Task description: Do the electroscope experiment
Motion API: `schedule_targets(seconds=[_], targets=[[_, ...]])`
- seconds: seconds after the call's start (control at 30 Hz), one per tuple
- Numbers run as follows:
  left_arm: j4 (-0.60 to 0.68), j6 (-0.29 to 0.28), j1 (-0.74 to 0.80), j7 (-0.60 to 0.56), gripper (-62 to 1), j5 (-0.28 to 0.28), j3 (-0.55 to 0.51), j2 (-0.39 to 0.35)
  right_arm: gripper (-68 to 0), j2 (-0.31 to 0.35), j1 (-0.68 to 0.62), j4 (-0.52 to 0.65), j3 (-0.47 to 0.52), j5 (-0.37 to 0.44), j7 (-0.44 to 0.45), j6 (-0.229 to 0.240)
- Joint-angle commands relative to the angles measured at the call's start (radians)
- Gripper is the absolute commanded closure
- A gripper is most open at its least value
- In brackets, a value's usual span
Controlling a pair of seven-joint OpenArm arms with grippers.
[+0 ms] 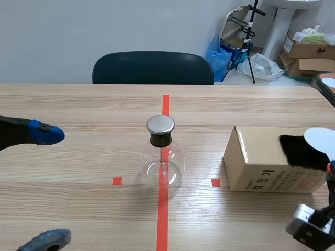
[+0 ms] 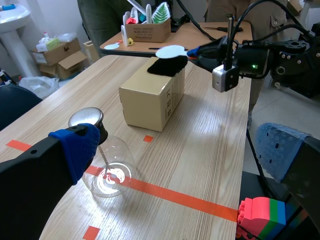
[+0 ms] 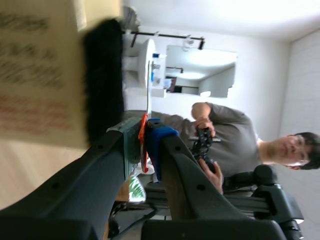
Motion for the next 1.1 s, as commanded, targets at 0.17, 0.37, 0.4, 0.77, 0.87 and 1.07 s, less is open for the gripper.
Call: schedule_targets(seconds=[0.17, 0.37, 0.4, 0.77, 0.87, 1.07], targets=[[0.003, 0.001, 0.003, -0.008, -62.3, -0.014, -0.006, 0.007, -1.7, 0.012, -0.029, 0.143, -0.061, -0.016, -0.1, 0.012], [0.002, 0.001, 0.003, 0.009, -62.3, -0.013, -0.006, 0.004, -1.7, 0.024, -0.028, 0.222, -0.152, -0.052, -0.209, 0.019], [0.002, 0.001, 0.002, 0.01, -62.3, -0.014, -0.006, 0.004, -1.8, 0.029, -0.028, 0.229, -0.172, -0.061, -0.228, 0.019], [-0.018, -0.003, -0.108, 0.194, -37.0, -0.03, 0.031, -0.026, -1.8, 0.079, 0.0, 0.235, -0.387, -0.133, -0.419, 0.019], [-0.068, -0.011, -0.194, 0.244, -9.8, -0.029, 0.099, -0.032, -1.8, 0.08, 0.022, 0.235, -0.44, -0.166, -0.486, 0.019], [-0.258, -0.01, -0.432, 0.251, -1.7, -0.029, 0.32, -0.002, -1.7, 0.08, 0.066, 0.234, -0.531, -0.216, -0.578, 0.052]])
